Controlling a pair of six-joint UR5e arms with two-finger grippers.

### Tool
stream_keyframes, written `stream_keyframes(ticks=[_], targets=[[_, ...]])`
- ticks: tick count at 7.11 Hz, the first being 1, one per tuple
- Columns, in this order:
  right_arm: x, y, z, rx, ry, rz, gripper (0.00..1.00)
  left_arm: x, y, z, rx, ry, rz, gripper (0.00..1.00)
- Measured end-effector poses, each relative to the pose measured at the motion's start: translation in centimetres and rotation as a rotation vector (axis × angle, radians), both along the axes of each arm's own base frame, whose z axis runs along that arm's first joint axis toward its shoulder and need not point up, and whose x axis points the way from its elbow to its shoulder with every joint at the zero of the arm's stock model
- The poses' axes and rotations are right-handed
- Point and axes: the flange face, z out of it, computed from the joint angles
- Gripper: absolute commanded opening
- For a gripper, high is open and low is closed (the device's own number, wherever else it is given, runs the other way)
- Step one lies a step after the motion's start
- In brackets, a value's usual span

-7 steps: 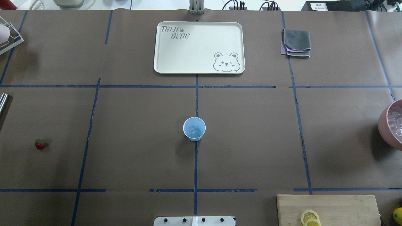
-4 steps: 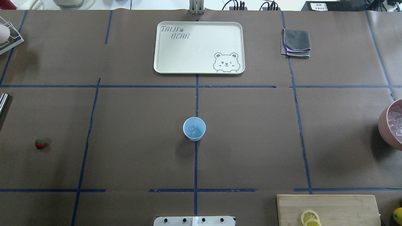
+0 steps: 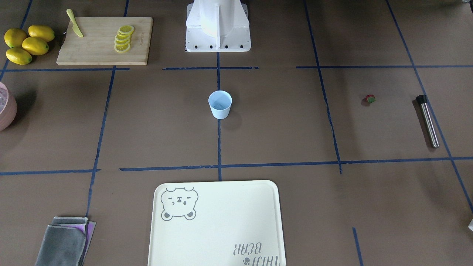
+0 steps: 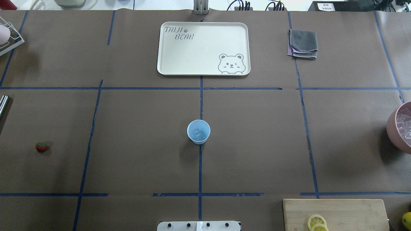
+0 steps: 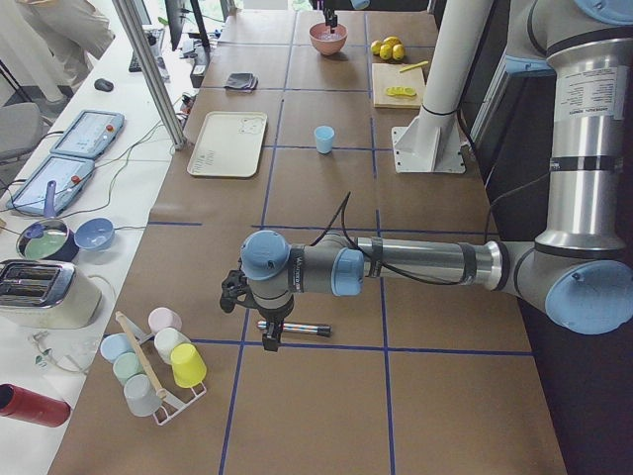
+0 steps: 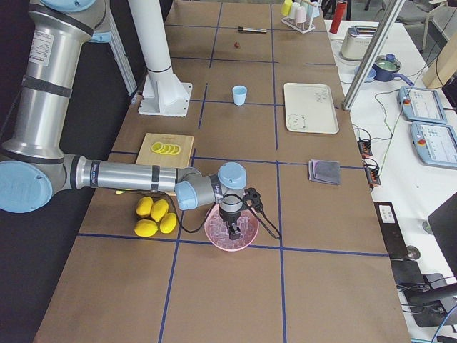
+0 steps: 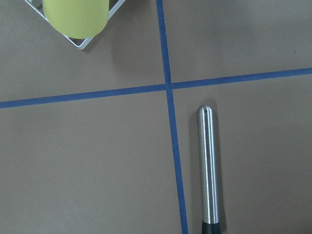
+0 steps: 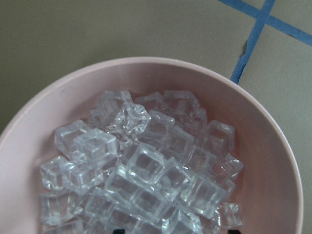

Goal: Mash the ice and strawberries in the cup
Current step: 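Grasp a third ice cube from the pink bowl with the right gripper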

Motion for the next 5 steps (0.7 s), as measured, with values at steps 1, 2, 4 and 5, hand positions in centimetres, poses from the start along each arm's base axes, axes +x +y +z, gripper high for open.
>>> stream_keyframes(ticks=[1,2,4,5], targets=[[-0.09,0.02,0.25,-0.002,0.003,-0.004,0.26,0.0,-0.01,-0.01,0.0,0.0,0.0,1.0],[-0.11,-0.02,0.56,-0.005,0.006,-0.008,0.08,0.0,-0.02,-0.02,0.0,0.0,0.0,1.0],[-0.13,-0.15,0.73,-0.003,0.01,-0.011,0.03,0.0,-0.05,-0.11,0.003,0.0,0.0,1.0],[-0.1,-0.25,0.57,0.001,0.01,-0.01,0.03,0.0,-0.08,-0.14,0.004,0.0,0.0,1.0]])
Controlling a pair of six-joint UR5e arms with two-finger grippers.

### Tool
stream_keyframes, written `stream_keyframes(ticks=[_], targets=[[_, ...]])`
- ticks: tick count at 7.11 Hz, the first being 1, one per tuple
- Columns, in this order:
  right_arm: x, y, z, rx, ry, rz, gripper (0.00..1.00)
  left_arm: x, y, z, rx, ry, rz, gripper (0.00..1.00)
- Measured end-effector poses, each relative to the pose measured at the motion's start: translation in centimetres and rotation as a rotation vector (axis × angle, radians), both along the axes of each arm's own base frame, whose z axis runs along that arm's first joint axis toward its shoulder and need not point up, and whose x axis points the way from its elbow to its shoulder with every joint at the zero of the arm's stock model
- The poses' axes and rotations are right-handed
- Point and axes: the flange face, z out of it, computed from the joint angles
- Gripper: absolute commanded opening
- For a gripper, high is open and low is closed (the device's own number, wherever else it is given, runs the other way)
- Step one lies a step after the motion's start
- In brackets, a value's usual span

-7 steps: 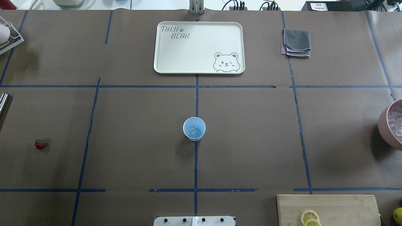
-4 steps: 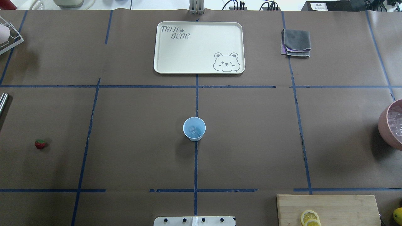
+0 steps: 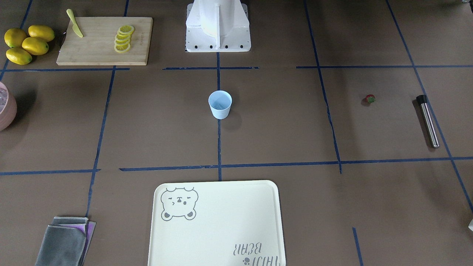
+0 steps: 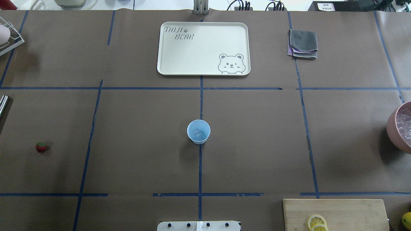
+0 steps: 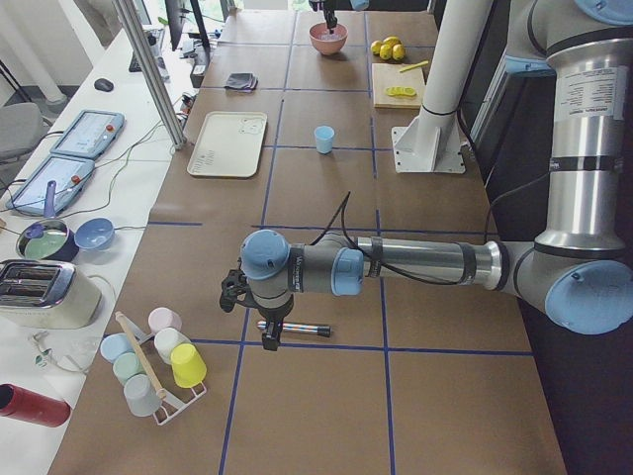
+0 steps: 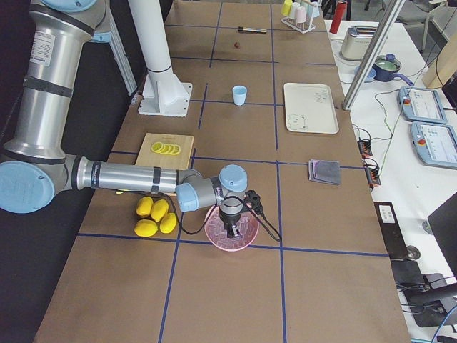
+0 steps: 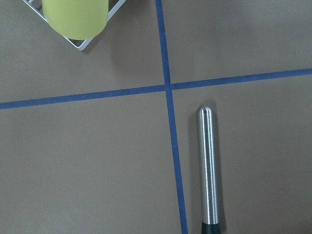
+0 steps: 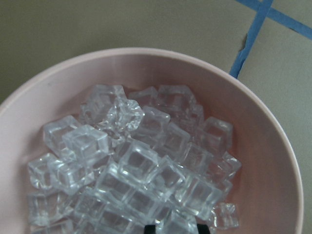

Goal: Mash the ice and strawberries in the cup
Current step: 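Grasp a third ice cube from the pink bowl with the right gripper, then carry the ice cube with the right gripper over the cup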

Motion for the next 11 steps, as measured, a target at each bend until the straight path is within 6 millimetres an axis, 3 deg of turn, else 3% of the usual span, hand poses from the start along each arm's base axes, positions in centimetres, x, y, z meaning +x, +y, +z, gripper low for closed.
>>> stream_keyframes(ticks=[2,3,5,7,8,11], targets=[[0.8,-0.5,-1.8,0.029,-0.01,0.021,0.03,0.0,-0.1,-0.1,0.003,0.0,0.0,1.0],[1.5,-1.2,-3.7,0.05,-0.022,0.046,0.02,0.0,-0.1,-0.2,0.004,0.0,0.0,1.0],[1.7,-4.2,-9.9,0.062,-0.043,0.106,0.0,0.0,-0.2,-0.3,0.006,0.001,0.0,1.0],[0.0,-8.1,-17.2,0.016,-0.113,0.249,0.0,0.1,-0.3,-0.6,0.012,0.0,0.001,1.0],[-2.6,-9.9,-20.9,-0.01,-0.165,0.283,0.0,0.1,-0.4,-0.7,0.016,0.0,0.0,1.0],[-15.3,-12.2,-31.8,-0.108,-0.237,0.356,0.0,-0.5,-0.5,-1.1,0.014,-0.004,-0.019,1.0]])
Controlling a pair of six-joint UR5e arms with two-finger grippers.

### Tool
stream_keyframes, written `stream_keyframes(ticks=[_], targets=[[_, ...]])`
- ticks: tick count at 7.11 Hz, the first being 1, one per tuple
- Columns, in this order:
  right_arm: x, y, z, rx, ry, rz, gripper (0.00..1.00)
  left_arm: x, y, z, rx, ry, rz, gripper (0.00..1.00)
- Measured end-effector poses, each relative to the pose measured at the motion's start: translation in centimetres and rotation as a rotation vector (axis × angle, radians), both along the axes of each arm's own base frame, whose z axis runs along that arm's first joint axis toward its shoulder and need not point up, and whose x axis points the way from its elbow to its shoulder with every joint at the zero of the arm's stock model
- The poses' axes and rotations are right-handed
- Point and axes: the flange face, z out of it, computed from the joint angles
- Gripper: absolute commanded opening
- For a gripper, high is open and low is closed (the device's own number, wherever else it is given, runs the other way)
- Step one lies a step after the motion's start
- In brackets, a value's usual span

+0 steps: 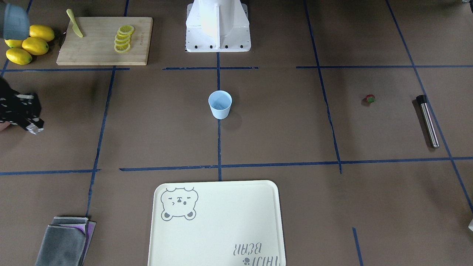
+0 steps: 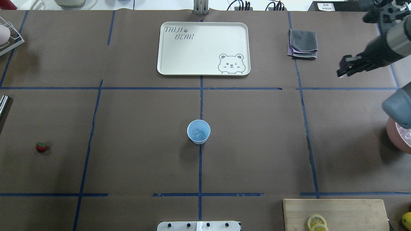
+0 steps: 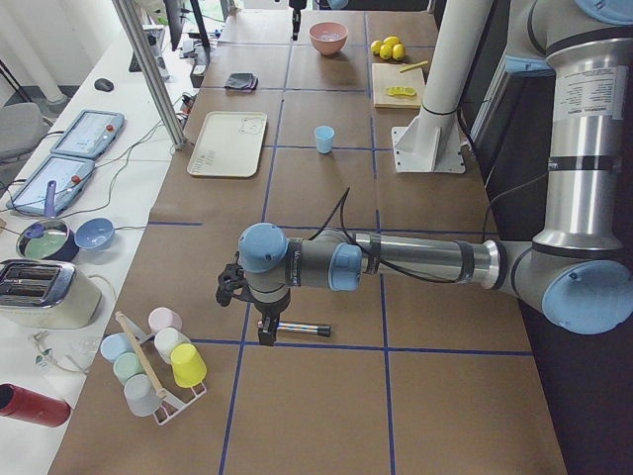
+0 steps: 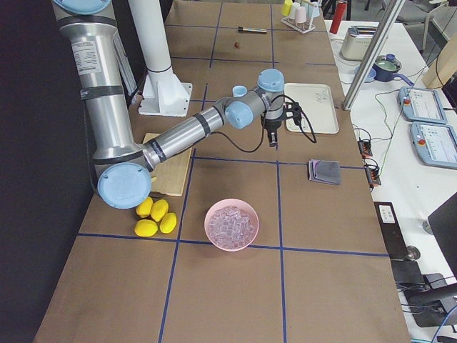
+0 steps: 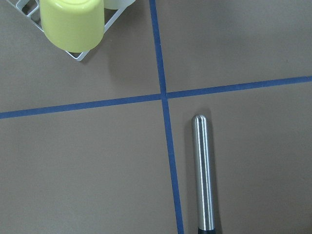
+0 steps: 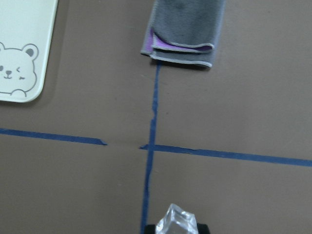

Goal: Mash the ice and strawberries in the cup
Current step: 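Carry the ice cube with the right gripper over the cup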

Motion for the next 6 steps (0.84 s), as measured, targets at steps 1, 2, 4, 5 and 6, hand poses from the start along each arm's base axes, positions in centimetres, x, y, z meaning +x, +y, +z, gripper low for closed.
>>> stream_keyframes(ticks=[1,2,4,5,6], targets=[[-4.6,0.0,-4.4,-0.03,-0.006,0.006,0.0,-0.4,0.0,0.0,0.0,-0.001,-0.009,1.0],[-9.9,0.8,-9.9,-0.063,0.006,0.019,0.0,-0.6,0.0,0.1,0.0,-0.002,-0.013,1.0],[-20.0,4.4,-19.4,-0.102,0.02,0.065,0.01,-0.7,-0.1,0.3,-0.004,-0.003,-0.014,1.0],[-24.8,5.8,-22.9,-0.119,0.022,0.089,0.02,-0.7,0.0,0.4,-0.005,-0.003,-0.014,1.0],[-29.3,7.0,-25.4,-0.135,0.035,0.111,0.02,-0.7,0.0,0.5,-0.005,-0.003,-0.013,1.0]])
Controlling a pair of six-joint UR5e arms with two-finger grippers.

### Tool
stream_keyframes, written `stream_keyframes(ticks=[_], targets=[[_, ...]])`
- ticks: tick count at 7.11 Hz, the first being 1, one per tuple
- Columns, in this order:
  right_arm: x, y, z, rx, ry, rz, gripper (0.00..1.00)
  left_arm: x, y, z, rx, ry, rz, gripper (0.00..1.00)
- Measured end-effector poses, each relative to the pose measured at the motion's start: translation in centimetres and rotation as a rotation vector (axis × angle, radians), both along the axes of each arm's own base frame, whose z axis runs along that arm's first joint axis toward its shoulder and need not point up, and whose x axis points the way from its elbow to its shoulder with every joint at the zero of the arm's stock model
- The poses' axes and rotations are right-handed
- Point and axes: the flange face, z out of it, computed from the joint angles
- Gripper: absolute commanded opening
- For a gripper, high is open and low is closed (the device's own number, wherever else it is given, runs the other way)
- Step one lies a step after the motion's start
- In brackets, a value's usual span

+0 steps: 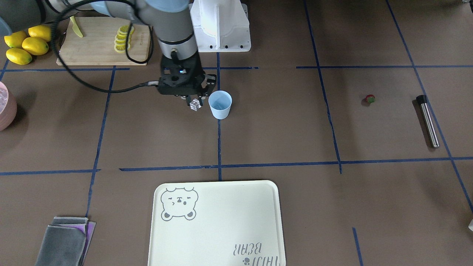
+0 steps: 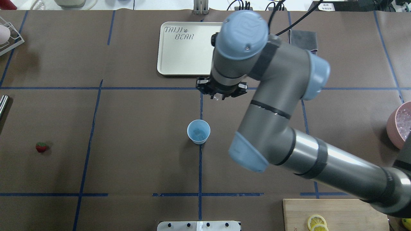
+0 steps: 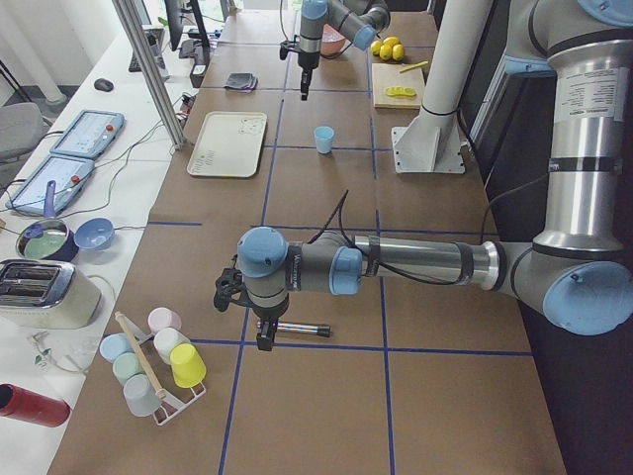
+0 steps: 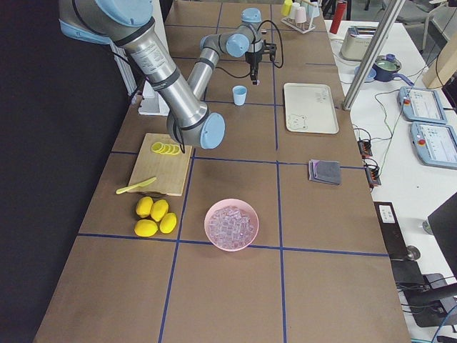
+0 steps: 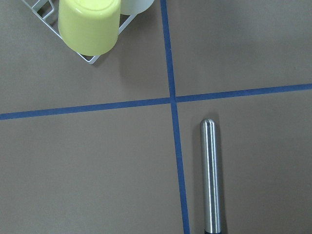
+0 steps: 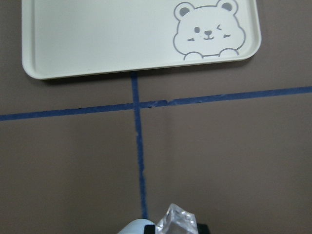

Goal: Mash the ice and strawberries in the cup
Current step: 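Carry the ice cube with the right gripper over the cup, then lower the right gripper over the cup and release the ice cube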

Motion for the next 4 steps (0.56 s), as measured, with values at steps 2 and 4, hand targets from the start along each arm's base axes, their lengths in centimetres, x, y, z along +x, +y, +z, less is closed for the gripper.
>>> stream_keyframes(ticks=[2,4], targets=[[-5.7,2.9,-1.4,-0.012,0.031,0.0,0.1,0.0,0.1,0.2,-0.002,0.0,0.001,1.0],[-7.8,5.0,-0.7,-0.014,0.05,-0.021,0.45,0.0,0.2,0.2,-0.003,0.001,0.002,1.0]])
